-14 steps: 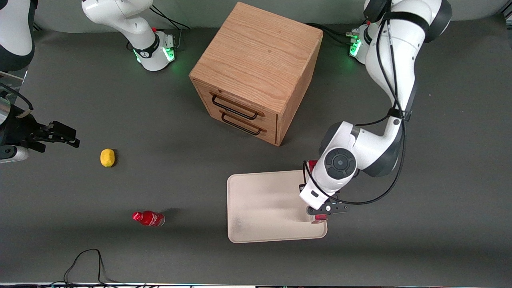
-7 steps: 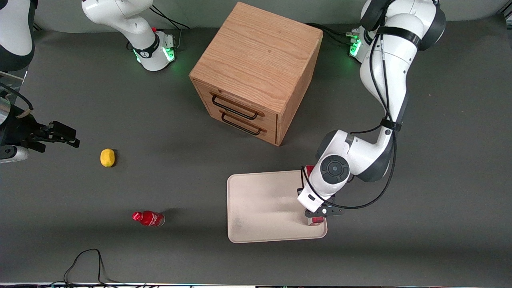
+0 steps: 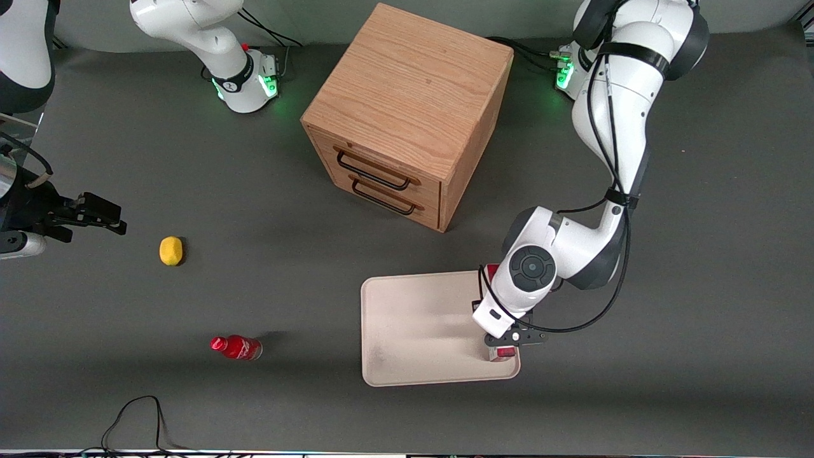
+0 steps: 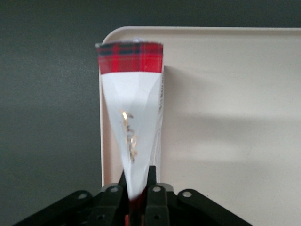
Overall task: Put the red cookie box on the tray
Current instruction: 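Lower the cookie box onto the tray with the left gripper, then open the left gripper and lift it away from the box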
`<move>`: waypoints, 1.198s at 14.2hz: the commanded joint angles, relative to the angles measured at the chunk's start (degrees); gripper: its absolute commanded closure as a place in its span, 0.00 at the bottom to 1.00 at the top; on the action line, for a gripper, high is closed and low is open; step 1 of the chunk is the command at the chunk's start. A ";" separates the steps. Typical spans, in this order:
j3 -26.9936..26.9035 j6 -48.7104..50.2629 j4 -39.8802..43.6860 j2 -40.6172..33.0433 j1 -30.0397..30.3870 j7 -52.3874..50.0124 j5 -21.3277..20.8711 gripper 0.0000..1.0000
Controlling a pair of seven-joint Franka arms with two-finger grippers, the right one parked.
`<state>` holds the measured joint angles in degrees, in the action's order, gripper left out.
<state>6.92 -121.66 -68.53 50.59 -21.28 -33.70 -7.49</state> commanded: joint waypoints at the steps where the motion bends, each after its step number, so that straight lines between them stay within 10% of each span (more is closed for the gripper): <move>1: 0.11 -0.42 -0.20 -0.66 -0.17 -1.28 -1.48 0.00; 17: 0.99 29.19 0.59 -29.83 0.10 -3.92 -0.86 0.00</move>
<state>7.67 -94.15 -66.26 24.21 -21.09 -36.71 -8.08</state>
